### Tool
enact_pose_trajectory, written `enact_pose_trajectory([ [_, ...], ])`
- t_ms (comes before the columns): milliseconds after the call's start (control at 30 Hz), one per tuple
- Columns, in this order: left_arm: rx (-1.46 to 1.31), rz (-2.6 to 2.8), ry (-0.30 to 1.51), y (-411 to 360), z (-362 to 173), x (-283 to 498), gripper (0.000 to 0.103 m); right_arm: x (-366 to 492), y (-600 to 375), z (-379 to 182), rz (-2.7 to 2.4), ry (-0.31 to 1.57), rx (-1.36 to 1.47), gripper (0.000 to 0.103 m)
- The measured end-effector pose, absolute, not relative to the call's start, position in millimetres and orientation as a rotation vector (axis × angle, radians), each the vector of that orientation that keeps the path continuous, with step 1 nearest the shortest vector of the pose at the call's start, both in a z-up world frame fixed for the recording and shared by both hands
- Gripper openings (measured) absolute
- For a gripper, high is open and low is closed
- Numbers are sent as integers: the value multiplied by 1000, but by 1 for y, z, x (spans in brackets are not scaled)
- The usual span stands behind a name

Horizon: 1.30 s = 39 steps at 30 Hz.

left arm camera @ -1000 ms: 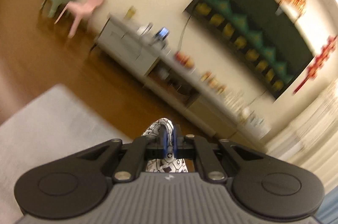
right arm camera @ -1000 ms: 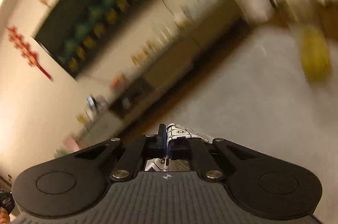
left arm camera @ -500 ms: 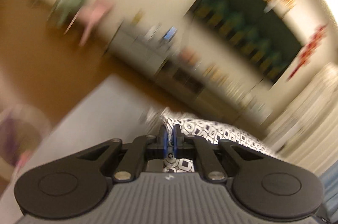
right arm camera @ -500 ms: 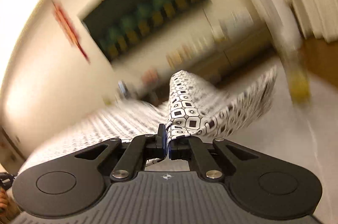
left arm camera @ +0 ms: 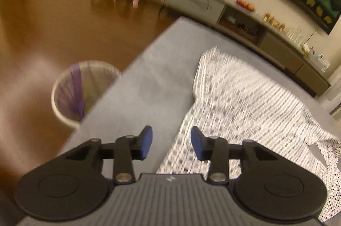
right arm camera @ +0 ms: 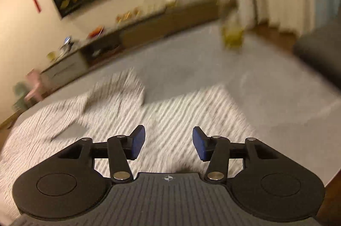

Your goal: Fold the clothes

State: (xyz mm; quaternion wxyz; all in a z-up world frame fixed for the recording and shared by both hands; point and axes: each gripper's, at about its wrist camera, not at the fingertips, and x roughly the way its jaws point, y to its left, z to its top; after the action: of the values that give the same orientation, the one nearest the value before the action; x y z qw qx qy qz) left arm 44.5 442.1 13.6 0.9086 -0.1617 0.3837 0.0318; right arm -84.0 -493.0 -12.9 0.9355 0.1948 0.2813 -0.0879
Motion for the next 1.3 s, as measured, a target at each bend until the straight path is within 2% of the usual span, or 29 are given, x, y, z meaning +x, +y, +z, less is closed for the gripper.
enact_pose_trajectory([
  [133, -316, 20, 769, 419, 23, 55, 45, -36, -491, 3, -110, 556, 387, 61],
  [200, -300, -34, 783, 396, 23, 71, 45, 7, -477, 0, -47, 583, 352, 68],
  [367, -228, -121, 883, 329, -8, 135, 46, 121, -420, -35, 32, 719, 262, 69],
  [533, -237, -112, 977, 304, -52, 196, 45, 184, -384, -69, 21, 821, 178, 69],
  [633, -235, -93, 1007, 304, -71, 214, 45, 194, -383, -84, 20, 864, 109, 56],
  [667, -235, -83, 1016, 305, -76, 219, 45, 195, -382, -85, 25, 850, 63, 39],
  [700, -236, -76, 1026, 307, -81, 223, 45, 193, -384, -84, 29, 851, 20, 12],
  [733, -240, -73, 1033, 310, -85, 226, 44, 195, -387, -82, 29, 850, -21, 4],
  [767, -239, -71, 1030, 312, -88, 227, 43, 198, -391, -80, 29, 849, -63, 1],
  [933, -228, -87, 1009, 318, -89, 224, 36, 211, -408, -50, -16, 783, -322, 0],
  [1067, -254, -92, 991, 322, -90, 222, 36, 203, -431, -12, -24, 749, -162, 0],
  [1133, -263, -87, 981, 322, -91, 221, 36, 201, -431, -21, 37, 831, -3, 17],
  [1167, -264, -85, 978, 322, -91, 220, 36, 200, -431, -32, 40, 868, 83, 52],
  [1200, -258, -86, 978, 322, -91, 220, 36, 199, -434, -41, 4, 868, 144, 78],
  [1233, -251, -86, 978, 321, -91, 219, 36, 198, -436, -50, -33, 868, 205, 83],
  [1300, -246, -89, 982, 321, -90, 219, 36, 200, -441, -64, -89, 850, 305, 84],
])
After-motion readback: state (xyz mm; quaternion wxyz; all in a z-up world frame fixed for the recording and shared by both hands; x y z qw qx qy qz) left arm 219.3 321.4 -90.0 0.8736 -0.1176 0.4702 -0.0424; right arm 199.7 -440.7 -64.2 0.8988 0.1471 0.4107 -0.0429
